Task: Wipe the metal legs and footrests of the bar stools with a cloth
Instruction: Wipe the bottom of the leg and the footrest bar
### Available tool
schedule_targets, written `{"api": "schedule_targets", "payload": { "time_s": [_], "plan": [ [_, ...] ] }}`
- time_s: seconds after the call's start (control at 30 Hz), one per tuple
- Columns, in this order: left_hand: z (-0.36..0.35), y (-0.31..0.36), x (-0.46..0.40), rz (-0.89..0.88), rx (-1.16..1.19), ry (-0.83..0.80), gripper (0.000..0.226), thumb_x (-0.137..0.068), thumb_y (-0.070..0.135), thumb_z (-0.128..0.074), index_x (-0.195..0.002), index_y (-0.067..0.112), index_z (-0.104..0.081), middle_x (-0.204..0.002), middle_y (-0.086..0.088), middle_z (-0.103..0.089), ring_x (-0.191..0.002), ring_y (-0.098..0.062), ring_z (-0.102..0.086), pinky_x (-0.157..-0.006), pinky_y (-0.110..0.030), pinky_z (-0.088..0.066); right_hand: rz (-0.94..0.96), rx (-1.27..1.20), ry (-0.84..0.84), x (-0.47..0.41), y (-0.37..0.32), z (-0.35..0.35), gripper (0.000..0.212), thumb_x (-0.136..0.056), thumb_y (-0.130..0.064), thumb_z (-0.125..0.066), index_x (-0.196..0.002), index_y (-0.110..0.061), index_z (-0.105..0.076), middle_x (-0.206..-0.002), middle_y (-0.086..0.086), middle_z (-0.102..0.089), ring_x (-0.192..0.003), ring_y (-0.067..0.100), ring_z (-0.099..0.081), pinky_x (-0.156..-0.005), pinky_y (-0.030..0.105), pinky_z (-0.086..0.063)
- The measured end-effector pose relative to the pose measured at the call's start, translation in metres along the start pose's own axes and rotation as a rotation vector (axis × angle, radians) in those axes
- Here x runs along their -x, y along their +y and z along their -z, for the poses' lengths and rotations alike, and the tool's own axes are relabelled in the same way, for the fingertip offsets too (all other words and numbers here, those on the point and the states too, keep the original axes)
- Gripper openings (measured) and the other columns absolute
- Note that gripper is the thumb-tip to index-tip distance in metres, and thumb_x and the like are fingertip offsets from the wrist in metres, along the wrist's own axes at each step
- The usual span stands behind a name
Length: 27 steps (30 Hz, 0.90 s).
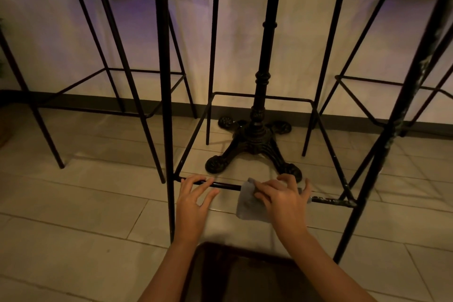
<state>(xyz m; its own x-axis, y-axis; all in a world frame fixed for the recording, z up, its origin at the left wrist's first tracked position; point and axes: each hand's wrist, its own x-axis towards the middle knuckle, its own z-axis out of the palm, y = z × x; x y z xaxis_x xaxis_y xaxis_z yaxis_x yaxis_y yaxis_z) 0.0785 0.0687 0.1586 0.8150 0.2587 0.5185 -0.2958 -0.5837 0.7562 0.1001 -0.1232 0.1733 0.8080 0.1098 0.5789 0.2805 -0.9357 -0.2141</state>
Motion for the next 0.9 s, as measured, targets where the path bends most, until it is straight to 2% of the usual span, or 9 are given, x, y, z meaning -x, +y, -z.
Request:
{"api": "schedule_targets", "payload": {
  "time_s": [0.23,0.3,0.33,0.37,0.43,0.53,0.63,0.8,0.9],
  "plan": [
    [-0.004,-0.001,0.000,-0.003,-0.003,0.025,0.027,-0.076,0.006,-0.071,-0.101,0.016,-0.069,-0.101,0.005,-0.056,-0.103,-0.003,-0.049,-0.095,-0.007,-0.031,0.036,-0.009,-0.005,-0.006,-0.009,-0.008,0.014,-0.064,-0.027,-0.082,-0.072,-0.031,-0.071,-0.071,-0.011,-0.066,-0.094,0.017,-0.043,-0.094,0.065,-0.026],
    [-0.005,-0.004,0.000,-0.003,-0.002,0.033,0.028,-0.077,0.006,-0.071,-0.102,0.018,-0.068,-0.101,0.006,-0.056,-0.105,0.001,-0.048,-0.101,-0.025,-0.037,0.037,-0.007,0.007,-0.005,-0.007,-0.007,0.005,-0.074,-0.035,-0.066,-0.075,-0.032,-0.071,-0.073,-0.012,-0.066,-0.094,0.017,-0.044,-0.094,0.062,-0.023],
    [-0.005,-0.005,0.000,0.003,-0.005,0.032,0.028,-0.077,0.007,-0.070,-0.102,0.018,-0.068,-0.101,0.006,-0.056,-0.105,0.002,-0.047,-0.102,-0.037,-0.039,0.040,0.001,0.004,-0.005,-0.006,-0.007,0.013,-0.076,-0.037,-0.058,-0.076,-0.034,-0.071,-0.073,-0.013,-0.066,-0.094,0.017,-0.044,-0.094,0.062,-0.023],
    [-0.005,-0.006,0.000,0.010,-0.010,0.029,0.027,-0.077,0.007,-0.070,-0.102,0.018,-0.068,-0.102,0.006,-0.056,-0.106,0.003,-0.047,-0.102,-0.045,-0.039,0.044,0.010,-0.002,-0.005,-0.003,-0.007,0.013,-0.076,-0.038,-0.058,-0.076,-0.034,-0.071,-0.074,-0.013,-0.066,-0.094,0.017,-0.045,-0.094,0.061,-0.024],
    [-0.005,-0.006,0.000,0.017,-0.012,0.028,0.026,-0.077,0.008,-0.069,-0.102,0.018,-0.068,-0.102,0.007,-0.057,-0.106,0.003,-0.047,-0.101,-0.051,-0.039,0.046,0.012,0.004,-0.004,-0.001,-0.004,0.011,-0.067,-0.033,-0.076,-0.077,-0.034,-0.071,-0.074,-0.013,-0.067,-0.093,0.018,-0.046,-0.092,0.062,-0.027],
    [-0.005,-0.004,0.000,0.012,-0.013,0.031,0.027,-0.077,0.007,-0.070,-0.101,0.019,-0.068,-0.102,0.009,-0.057,-0.105,0.004,-0.048,-0.100,-0.051,-0.040,0.050,0.032,0.012,-0.002,0.006,-0.001,0.027,-0.056,-0.028,-0.087,-0.077,-0.033,-0.072,-0.075,-0.012,-0.068,-0.093,0.019,-0.044,-0.090,0.061,-0.025],
    [-0.005,-0.003,-0.001,0.017,-0.005,0.034,0.026,-0.077,0.008,-0.070,-0.100,0.020,-0.068,-0.101,0.011,-0.056,-0.105,0.005,-0.047,-0.097,-0.052,-0.042,0.042,0.037,0.040,0.000,0.012,0.000,0.021,-0.060,-0.026,-0.084,-0.076,-0.032,-0.072,-0.075,-0.011,-0.069,-0.094,0.020,-0.043,-0.091,0.061,-0.024],
    [-0.006,-0.002,0.000,0.034,-0.030,0.036,0.024,-0.077,0.009,-0.070,-0.099,0.019,-0.069,-0.100,0.008,-0.057,-0.104,0.002,-0.049,-0.105,-0.049,-0.035,-0.003,0.037,0.010,-0.002,-0.002,0.001,0.022,-0.056,-0.026,-0.086,-0.069,-0.033,-0.070,-0.073,-0.012,-0.066,-0.092,0.018,-0.043,-0.088,0.067,-0.035],
    [-0.007,-0.004,0.000,0.047,-0.032,0.040,0.023,-0.077,0.008,-0.070,-0.099,0.016,-0.070,-0.100,0.009,-0.057,-0.105,0.005,-0.048,-0.104,-0.045,-0.038,0.024,0.026,0.002,-0.004,-0.004,-0.001,0.021,-0.056,-0.028,-0.086,-0.065,-0.033,-0.068,-0.070,-0.014,-0.063,-0.090,0.017,-0.044,-0.092,0.064,-0.031]
  ]
}}
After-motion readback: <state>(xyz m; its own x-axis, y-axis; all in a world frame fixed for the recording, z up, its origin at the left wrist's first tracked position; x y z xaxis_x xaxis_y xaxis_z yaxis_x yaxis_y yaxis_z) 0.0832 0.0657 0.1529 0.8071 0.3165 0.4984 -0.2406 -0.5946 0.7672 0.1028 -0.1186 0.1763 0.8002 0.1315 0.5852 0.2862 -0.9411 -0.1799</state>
